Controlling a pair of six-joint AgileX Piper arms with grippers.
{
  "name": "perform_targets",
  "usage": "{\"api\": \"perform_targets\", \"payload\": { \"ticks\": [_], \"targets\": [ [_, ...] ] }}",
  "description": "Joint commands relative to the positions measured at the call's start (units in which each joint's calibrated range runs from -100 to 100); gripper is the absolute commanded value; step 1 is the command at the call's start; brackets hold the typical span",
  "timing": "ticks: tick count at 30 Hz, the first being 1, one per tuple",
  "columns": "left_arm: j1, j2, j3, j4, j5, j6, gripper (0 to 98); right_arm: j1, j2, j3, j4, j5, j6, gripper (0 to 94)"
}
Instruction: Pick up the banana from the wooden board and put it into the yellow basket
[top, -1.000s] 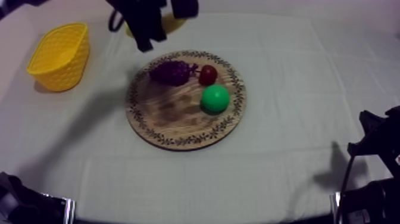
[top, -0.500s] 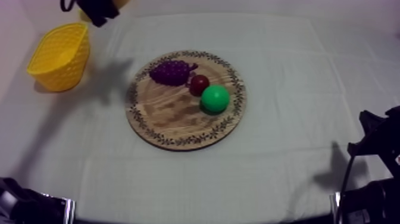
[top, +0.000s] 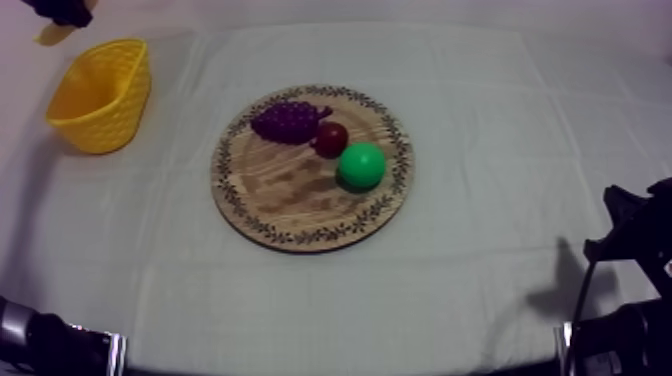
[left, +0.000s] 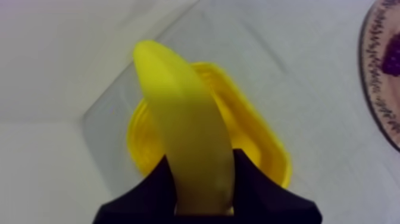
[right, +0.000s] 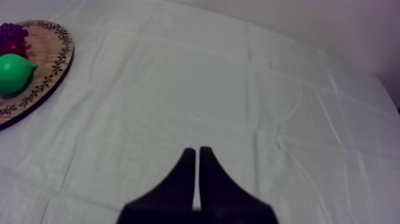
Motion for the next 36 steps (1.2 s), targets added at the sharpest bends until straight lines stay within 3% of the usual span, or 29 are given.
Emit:
{"api": "perform_targets", "payload": {
  "ticks": [1,8,16,25,36],
  "targets": [
    [-1.86,0.59,-0.49,0.13,-0.14,-0.16,21.6,0.01,0.03,0.04,0.01,-0.01,0.0,0.4],
    [-2.66,2.89,-0.65,0.06,-1.09,-0.28,22.8,0.01,0.03,0.04,0.01,-0.01,0.0,0.4],
    [-3.81,4.85,1.05,-0.37,-3.1,2.61,44.4,0.01,0.03,0.04,0.01,-0.01,0.0,0.4],
    [-4.28,5.19,0.56,-0.09,-2.88,3.63,55.7,0.01,0.03,0.04,0.01,-0.01,0.0,0.4],
    [-4.14,4.27,1.46,0.02,-3.0,3.81,61.1,0.01,0.03,0.04,0.01,-0.01,0.0,0.4]
  ]
}}
